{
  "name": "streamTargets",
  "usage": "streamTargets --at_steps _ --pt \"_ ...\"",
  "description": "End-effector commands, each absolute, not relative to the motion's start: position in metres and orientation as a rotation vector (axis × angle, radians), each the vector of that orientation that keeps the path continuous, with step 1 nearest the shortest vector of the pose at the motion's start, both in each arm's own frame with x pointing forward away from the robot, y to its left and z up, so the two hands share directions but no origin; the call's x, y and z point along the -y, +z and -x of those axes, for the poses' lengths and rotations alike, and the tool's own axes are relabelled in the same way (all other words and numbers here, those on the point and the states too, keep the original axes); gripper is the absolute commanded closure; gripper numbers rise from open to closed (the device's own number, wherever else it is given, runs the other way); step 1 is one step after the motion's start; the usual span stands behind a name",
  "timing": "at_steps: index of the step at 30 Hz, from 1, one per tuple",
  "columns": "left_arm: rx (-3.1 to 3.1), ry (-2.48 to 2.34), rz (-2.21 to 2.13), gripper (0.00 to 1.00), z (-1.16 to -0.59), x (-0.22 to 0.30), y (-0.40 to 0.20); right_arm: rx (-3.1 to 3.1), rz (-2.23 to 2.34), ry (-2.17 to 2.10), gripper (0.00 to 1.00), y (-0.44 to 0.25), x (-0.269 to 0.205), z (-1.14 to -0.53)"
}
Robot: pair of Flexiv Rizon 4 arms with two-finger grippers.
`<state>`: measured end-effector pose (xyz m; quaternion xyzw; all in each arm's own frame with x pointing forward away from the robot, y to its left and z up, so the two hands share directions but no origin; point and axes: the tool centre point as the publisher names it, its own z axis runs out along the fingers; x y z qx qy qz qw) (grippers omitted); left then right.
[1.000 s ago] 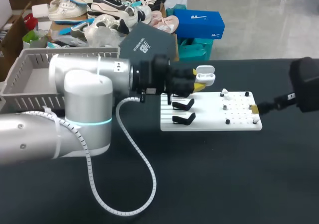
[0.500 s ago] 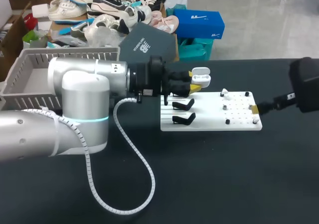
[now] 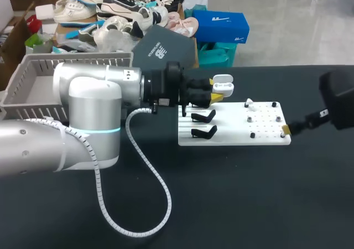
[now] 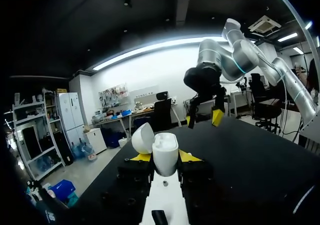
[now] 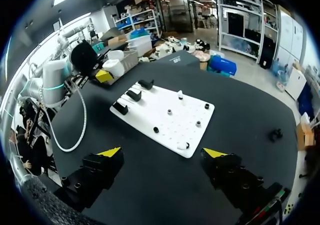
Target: Pick up each earbud case from the left stands, insert the matching earbuds, close the lid, and place the case in the box.
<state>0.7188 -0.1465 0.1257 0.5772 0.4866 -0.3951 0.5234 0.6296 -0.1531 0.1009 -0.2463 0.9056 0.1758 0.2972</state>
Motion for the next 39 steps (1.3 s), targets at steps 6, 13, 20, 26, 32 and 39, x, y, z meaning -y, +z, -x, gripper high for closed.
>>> streamTargets --at_steps 6,13,20,26,32,39 --pt "-1.161 -0.946 -1.379 1.0 -0.719 0.146 0.125 -2.491 0.541 -0.046 0.0 0.096 0.147 -0.636" --pt "-1.161 -0.946 -1.379 1.0 -0.719 0.146 0.125 -2.493 0.535 -0.197 0.0 0.084 0.147 -0.639" --pt "-1.161 -0.946 -1.379 1.0 -0.719 0.146 0.125 -2.502 0.579 -0.321 0.0 0.075 0.155 -0.641" --pt "-1.161 -0.946 -1.379 1.0 -0.719 0.146 0.125 -2.488 0.601 -0.425 0.0 0.07 0.16 -0.641" --pt "-1.161 -0.946 -1.379 1.0 -0.719 0.146 0.125 -2.452 0.596 -0.559 0.0 0.066 0.158 -0.639" --pt "-1.161 -0.946 -1.379 1.0 -0.719 0.146 0.125 -2.436 0.577 -0.697 0.0 0.061 0.156 -0.638"
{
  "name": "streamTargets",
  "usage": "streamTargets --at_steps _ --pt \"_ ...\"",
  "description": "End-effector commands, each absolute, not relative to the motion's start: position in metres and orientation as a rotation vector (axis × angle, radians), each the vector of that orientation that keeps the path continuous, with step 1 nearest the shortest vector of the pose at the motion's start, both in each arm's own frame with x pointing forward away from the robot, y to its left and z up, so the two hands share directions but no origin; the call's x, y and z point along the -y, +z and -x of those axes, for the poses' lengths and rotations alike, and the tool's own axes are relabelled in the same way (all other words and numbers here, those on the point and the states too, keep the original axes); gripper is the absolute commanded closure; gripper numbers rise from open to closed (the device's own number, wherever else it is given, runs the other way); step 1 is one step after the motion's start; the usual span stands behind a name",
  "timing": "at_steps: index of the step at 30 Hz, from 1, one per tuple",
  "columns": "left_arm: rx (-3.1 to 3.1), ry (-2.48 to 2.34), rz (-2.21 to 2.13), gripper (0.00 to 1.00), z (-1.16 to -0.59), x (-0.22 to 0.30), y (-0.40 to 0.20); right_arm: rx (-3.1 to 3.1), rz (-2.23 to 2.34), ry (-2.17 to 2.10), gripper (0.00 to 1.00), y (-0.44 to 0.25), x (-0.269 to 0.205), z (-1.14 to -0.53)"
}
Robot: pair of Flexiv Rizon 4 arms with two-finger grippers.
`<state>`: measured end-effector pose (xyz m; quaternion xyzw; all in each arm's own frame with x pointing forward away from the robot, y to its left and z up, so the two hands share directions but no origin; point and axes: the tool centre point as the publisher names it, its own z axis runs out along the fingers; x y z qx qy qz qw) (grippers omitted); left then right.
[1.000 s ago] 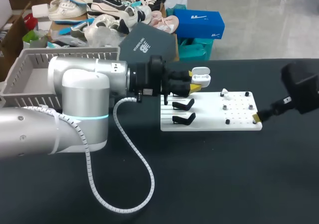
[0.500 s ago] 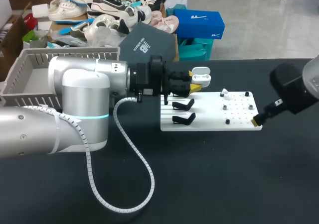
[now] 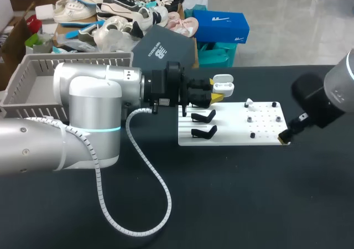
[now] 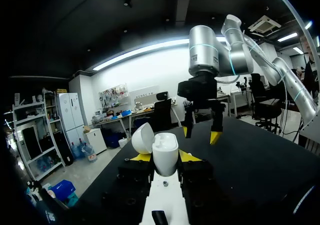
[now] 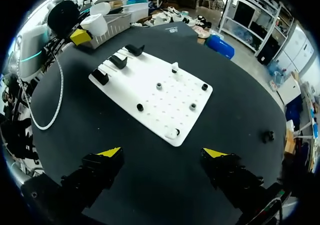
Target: Pick up each earbud case from the left stands, insert the matching earbuds, close the lid, and place the case in the box.
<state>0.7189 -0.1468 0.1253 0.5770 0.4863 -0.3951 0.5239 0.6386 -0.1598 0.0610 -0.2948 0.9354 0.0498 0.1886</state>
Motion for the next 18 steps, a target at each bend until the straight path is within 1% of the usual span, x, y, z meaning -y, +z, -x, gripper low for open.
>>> streamTargets --at_steps 1,16,18 --pt "-1.161 -0.946 -1.379 1.0 -0.7191 0.1464 0.1247 -2.441 0.569 -0.708 0.0 0.0601 0.1568 -0.639" --pt "-1.161 -0.946 -1.379 1.0 -0.7191 0.1464 0.1247 -2.458 0.565 -0.693 0.0 0.059 0.158 -0.64" --pt "-1.161 -0.946 -1.379 1.0 -0.7191 0.1464 0.1247 -2.425 0.588 -0.742 0.0 0.0561 0.1508 -0.6435"
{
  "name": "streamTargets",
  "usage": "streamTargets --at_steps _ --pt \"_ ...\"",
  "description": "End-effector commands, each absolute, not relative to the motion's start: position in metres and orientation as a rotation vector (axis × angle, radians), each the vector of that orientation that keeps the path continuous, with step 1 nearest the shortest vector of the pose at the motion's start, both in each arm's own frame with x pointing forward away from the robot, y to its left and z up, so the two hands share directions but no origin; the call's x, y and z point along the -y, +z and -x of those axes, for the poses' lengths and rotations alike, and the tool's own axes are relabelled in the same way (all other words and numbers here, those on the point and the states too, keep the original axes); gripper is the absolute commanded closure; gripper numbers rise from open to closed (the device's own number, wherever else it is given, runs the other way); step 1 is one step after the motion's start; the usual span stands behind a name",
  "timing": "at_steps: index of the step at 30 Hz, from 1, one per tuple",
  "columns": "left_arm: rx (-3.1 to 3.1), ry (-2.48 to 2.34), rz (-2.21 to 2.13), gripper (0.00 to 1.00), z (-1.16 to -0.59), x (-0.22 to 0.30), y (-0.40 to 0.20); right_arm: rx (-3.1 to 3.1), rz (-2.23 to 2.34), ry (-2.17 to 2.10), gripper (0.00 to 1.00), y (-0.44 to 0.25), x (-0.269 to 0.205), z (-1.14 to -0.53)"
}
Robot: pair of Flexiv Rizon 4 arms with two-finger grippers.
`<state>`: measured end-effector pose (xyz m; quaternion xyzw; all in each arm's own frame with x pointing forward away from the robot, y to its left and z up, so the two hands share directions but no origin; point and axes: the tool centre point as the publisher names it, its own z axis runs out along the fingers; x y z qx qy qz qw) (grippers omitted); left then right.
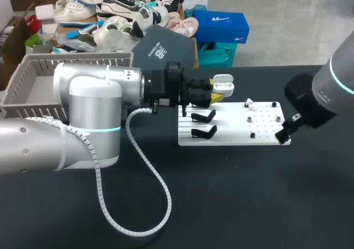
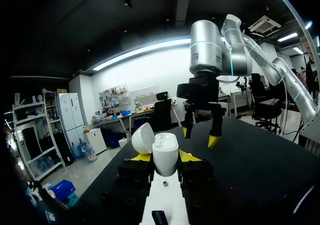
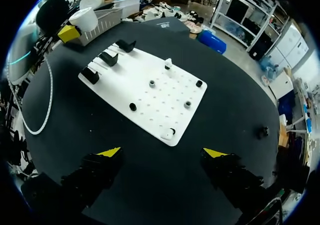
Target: Pick up each earbud case from the left stands, insert the matching earbuds, close the lid, and place the case in the box.
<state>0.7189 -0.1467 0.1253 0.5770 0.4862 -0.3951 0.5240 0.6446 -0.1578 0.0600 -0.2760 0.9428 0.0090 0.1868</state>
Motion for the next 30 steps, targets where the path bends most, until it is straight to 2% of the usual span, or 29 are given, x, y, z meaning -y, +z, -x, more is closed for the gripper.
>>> streamTargets --at_steps 1,25,27,29,30 --pt "-1.161 -0.946 -1.379 1.0 -0.719 0.146 0.125 -2.41 0.6 -0.728 0.0 0.055 0.15 -0.645" --pt "-1.161 -0.946 -1.379 1.0 -0.719 0.146 0.125 -2.348 0.644 -0.908 0.0 0.034 0.15 -0.654" --pt "-1.161 -0.946 -1.379 1.0 -0.719 0.146 0.125 -2.35 0.642 -0.91 0.04 0.033 0.151 -0.655" --pt "-1.161 -0.946 -1.379 1.0 -0.719 0.146 0.125 -2.359 0.634 -0.903 0.16 0.031 0.153 -0.655" --pt "-1.161 -0.946 -1.379 1.0 -0.719 0.146 0.125 -2.363 0.63 -0.899 0.17 0.03 0.154 -0.655"
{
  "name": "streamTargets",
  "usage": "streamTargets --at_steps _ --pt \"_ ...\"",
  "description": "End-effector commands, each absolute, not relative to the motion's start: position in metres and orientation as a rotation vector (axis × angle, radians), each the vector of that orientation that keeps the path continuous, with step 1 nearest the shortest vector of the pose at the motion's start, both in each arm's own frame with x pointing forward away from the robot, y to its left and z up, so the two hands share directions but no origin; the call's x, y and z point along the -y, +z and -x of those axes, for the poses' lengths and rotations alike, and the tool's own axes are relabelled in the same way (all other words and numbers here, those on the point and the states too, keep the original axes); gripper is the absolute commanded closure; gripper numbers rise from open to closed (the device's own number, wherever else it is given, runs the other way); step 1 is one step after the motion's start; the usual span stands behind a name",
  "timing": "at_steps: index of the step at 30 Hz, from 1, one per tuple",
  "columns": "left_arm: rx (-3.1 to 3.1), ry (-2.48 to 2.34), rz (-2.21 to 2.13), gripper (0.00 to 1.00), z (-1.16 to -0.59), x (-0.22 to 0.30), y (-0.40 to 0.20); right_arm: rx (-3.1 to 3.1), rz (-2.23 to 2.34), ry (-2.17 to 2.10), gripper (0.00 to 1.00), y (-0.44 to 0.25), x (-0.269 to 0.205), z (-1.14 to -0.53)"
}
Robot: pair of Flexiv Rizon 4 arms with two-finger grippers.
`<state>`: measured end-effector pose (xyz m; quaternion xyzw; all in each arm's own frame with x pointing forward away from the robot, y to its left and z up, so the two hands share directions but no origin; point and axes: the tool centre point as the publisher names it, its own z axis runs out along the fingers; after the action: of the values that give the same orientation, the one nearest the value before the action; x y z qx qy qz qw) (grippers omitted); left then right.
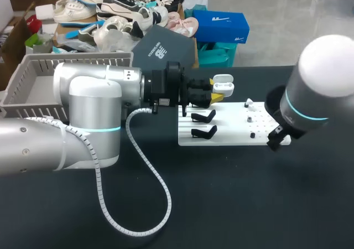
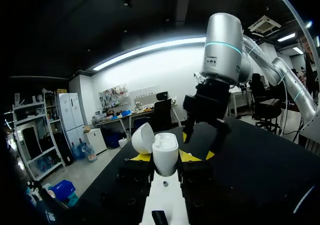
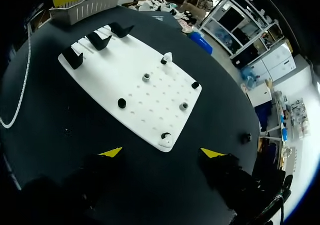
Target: Pick up each earbud case from the left stands, insert the matching earbuds, close the lid, and place the case in the box.
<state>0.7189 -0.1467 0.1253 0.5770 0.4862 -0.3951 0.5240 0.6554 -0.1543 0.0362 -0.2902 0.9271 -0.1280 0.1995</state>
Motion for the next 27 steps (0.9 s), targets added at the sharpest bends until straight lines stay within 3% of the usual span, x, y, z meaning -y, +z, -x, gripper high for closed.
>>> streamTargets --at_steps 1,3,7,11,17,27 --pt "-1.161 -0.946 -1.379 1.0 -0.7191 0.1464 0.1247 -2.366 0.629 -0.889 0.18 0.0295 0.1557 -0.6548" --pt "-1.161 -0.946 -1.379 1.0 -0.7191 0.1464 0.1247 -2.372 0.626 -0.874 0.26 0.0287 0.1578 -0.6554" --pt "-1.161 -0.946 -1.379 1.0 -0.7191 0.1464 0.1247 -2.384 0.623 -0.845 0.23 0.028 0.1607 -0.6566" --pt "-1.161 -0.946 -1.379 1.0 -0.7191 0.1464 0.1247 -2.399 0.626 -0.826 0.26 0.0263 0.1618 -0.6582" --pt "-1.161 -0.946 -1.379 1.0 -0.7191 0.1464 0.1247 -2.421 0.617 -0.757 0.17 0.0249 0.1595 -0.6604" --pt "-1.161 -0.946 -1.379 1.0 -0.7191 0.1464 0.1247 -2.425 0.592 -0.663 0.16 0.0336 0.1617 -0.662"
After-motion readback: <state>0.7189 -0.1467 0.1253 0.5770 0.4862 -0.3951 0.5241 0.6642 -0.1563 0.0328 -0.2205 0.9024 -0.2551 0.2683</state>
